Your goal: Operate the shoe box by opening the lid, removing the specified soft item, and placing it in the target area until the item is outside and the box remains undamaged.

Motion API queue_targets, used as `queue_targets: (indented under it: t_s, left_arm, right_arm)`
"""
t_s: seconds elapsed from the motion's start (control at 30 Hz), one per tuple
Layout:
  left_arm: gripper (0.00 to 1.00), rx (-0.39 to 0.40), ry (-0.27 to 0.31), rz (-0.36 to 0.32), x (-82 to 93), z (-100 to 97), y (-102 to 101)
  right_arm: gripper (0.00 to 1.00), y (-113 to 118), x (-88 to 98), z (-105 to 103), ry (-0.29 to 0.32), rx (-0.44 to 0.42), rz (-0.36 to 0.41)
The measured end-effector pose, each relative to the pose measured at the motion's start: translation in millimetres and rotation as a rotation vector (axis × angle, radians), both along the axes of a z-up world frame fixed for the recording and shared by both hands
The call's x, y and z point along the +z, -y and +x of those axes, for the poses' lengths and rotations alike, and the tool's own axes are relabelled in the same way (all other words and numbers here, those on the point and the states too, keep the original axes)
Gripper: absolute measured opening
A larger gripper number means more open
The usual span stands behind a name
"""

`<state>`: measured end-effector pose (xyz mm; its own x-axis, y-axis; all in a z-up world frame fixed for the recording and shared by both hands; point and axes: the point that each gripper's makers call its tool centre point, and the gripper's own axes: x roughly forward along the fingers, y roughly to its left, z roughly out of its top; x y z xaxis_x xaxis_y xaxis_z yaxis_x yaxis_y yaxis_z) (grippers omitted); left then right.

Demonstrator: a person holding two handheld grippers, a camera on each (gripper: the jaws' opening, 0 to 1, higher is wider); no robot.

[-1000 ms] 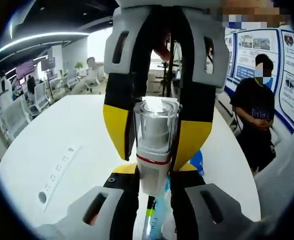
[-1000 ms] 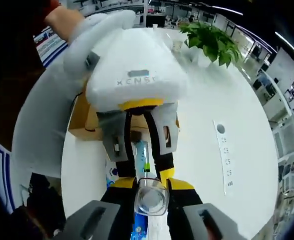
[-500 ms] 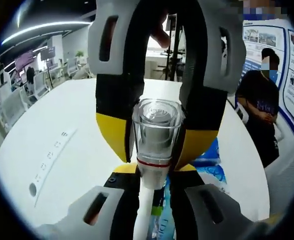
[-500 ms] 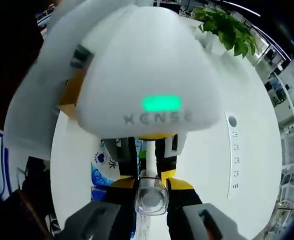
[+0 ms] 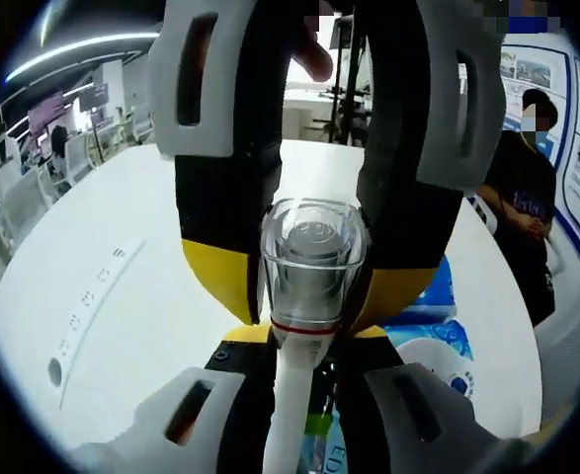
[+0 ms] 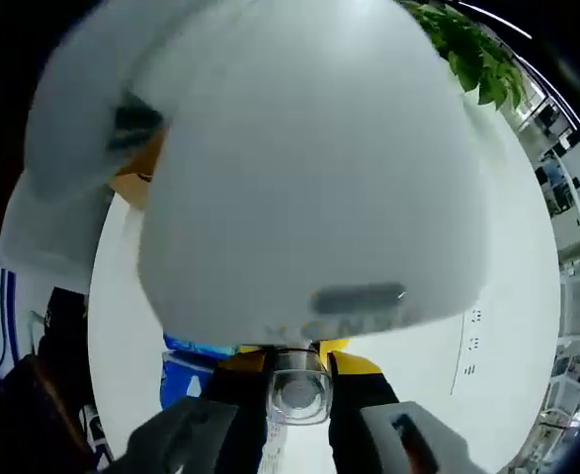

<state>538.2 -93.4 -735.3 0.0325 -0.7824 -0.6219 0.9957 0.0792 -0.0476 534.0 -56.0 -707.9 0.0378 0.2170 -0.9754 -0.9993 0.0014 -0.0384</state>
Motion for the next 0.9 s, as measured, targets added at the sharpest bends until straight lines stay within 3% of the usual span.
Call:
queue_targets:
  t_s: [0.47,0.9]
  left_arm:
    - [0.2,-0.014,0.007,0.021,-20.3,6.8,1]
    - [0.2,0.003,0.034,0.016,-19.4,8.1,6]
  right_arm:
    - [0.18,2,-7.8,-2,-0.005,-0.005,0.008]
    - [0.18,6,-13.5,5,0.011,0.004,0.003]
